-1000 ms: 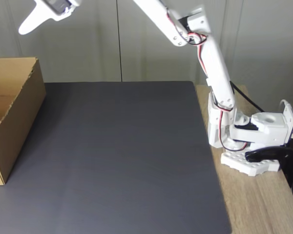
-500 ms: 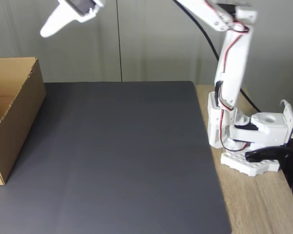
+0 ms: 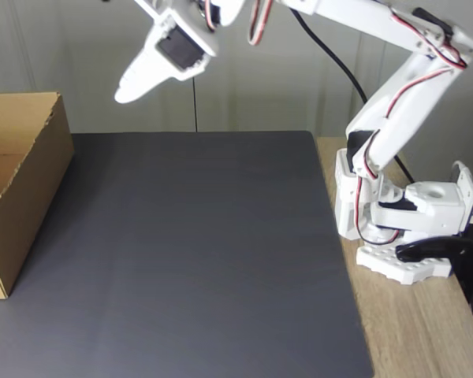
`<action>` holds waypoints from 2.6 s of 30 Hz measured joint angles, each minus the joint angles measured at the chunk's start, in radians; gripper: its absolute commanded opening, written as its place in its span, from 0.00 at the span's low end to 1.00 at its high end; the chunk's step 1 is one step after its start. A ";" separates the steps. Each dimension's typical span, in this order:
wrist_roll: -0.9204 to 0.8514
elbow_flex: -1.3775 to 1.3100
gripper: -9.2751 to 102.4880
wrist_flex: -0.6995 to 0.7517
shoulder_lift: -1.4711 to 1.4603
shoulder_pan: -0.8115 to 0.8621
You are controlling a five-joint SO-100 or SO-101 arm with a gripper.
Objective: Grasp a ball and put it in the box.
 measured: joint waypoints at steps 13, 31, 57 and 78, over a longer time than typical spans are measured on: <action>-0.017 0.331 0.16 -0.104 0.204 0.015; -0.048 0.816 0.14 -0.216 0.595 0.040; -0.058 1.220 0.08 -0.170 1.012 0.043; -0.069 1.310 0.08 0.048 1.014 0.005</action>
